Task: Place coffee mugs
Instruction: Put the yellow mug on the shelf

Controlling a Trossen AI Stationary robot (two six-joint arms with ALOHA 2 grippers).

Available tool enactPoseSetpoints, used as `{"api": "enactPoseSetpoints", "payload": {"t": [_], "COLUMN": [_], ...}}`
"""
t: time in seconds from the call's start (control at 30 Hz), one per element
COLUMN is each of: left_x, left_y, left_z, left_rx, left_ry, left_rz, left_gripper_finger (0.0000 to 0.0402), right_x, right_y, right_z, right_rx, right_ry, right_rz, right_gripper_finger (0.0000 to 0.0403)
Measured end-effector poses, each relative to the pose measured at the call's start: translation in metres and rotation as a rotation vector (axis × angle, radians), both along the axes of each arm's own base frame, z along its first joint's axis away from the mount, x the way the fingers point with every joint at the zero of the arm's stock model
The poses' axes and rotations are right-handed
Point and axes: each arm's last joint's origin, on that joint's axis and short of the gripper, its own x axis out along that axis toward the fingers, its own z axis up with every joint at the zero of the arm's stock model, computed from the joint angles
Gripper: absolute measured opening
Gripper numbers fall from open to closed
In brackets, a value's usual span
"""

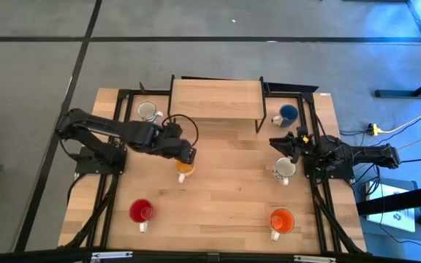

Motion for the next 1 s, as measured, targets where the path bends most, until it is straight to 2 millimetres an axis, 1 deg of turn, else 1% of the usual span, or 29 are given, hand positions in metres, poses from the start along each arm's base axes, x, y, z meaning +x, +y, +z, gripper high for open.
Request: {"api": "enactPoseSetpoints", "payload": {"t": [0.07,0.13,0.23,0.33,0.47,0.53,0.67,0.77,1.0], "left_x": [-0.002,-0.004,-0.009,-0.013,-0.017,-0.018,-0.016,-0.011,-0.005], "left_y": [-0.016,-0.030,-0.042,-0.053,-0.068,-0.075,-0.090,-0.103,-0.127], "left_z": [0.006,0.007,-0.001,-0.010,-0.023,-0.030,-0.047,-0.059,-0.097], "left_rx": [0.053,0.075,0.093,0.073,0.055,0.038,0.004,0.038,0.126], "left_ry": [-0.047,-0.088,-0.090,-0.096,-0.116,-0.131,-0.151,-0.157,-0.065], "left_rz": [-0.044,-0.067,-0.046,-0.044,-0.061,-0.084,-0.129,-0.147,-0.168], "left_gripper_finger": [0.0096,0.0097,0.0108,0.0130,0.0160,0.0169,0.0172,0.0170,0.0170], "right_x": [0.000,0.000,0.000,0.000,0.000,0.000,0.000,0.000,0.000], "right_y": [0.000,0.000,0.000,0.000,0.000,0.000,0.000,0.000,0.000], "right_z": [0.000,0.000,0.000,0.000,0.000,0.000,0.000,0.000,0.000], "right_rx": [0.000,0.000,0.000,0.000,0.000,0.001,0.001,0.002,-0.002], "right_ry": [0.000,0.001,0.001,0.000,0.001,0.001,0.001,0.000,0.003], "right_rz": [0.003,0.008,0.006,0.008,0.009,0.009,0.009,0.009,0.009], "right_gripper_finger": [0.0144,0.0144,0.0144,0.0144,0.0144,0.0144,0.0144,0.0144,0.0144]}}
